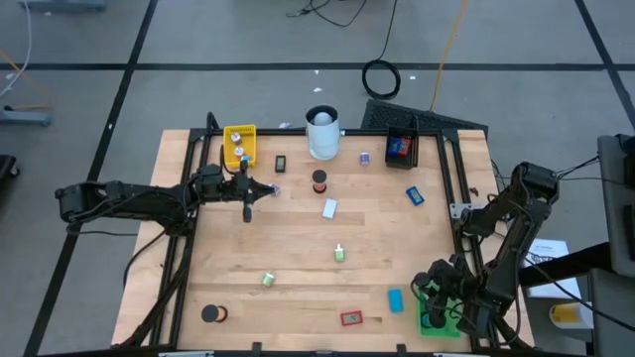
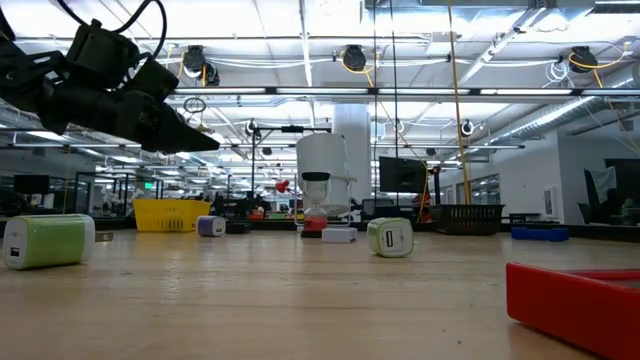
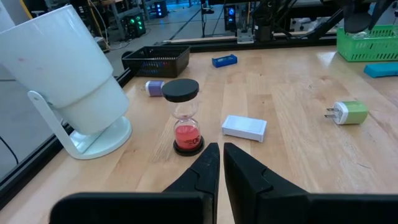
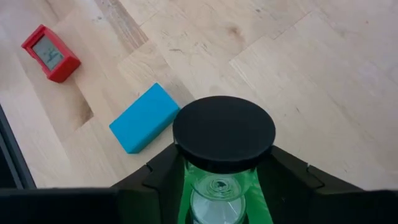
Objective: Pick & Place Office items
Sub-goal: Put the white hourglass into the green bin
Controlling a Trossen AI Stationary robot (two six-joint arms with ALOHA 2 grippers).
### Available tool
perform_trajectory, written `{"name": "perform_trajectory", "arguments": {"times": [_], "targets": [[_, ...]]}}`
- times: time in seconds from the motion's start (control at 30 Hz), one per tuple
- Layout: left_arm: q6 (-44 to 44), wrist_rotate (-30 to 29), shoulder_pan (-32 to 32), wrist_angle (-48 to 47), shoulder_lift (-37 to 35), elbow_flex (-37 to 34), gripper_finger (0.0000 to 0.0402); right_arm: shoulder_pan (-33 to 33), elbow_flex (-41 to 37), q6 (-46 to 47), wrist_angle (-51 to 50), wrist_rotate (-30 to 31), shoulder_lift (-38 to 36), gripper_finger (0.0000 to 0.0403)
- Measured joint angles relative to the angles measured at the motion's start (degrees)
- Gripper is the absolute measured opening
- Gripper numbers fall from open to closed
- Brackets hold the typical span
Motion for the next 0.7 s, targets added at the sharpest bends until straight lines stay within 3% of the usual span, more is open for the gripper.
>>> {"name": "perform_trajectory", "arguments": {"times": [0.3, 0.47, 0.7], "targets": [[0.0, 0.0, 0.0, 0.0, 0.0, 0.0, 0.0031, 0.1, 3.1, -2.9, -0.6, 0.7, -2.5, 0.0166], [0.3, 0.0, 0.0, 0.0, 0.0, 0.0, 0.0031, -1.6, 5.2, -10.9, -2.2, 8.6, -3.6, 0.0170], [0.3, 0.0, 0.0, 0.0, 0.0, 0.0, 0.0031, -9.5, 3.5, -26.4, -0.5, 16.8, -3.7, 0.0170]]}}
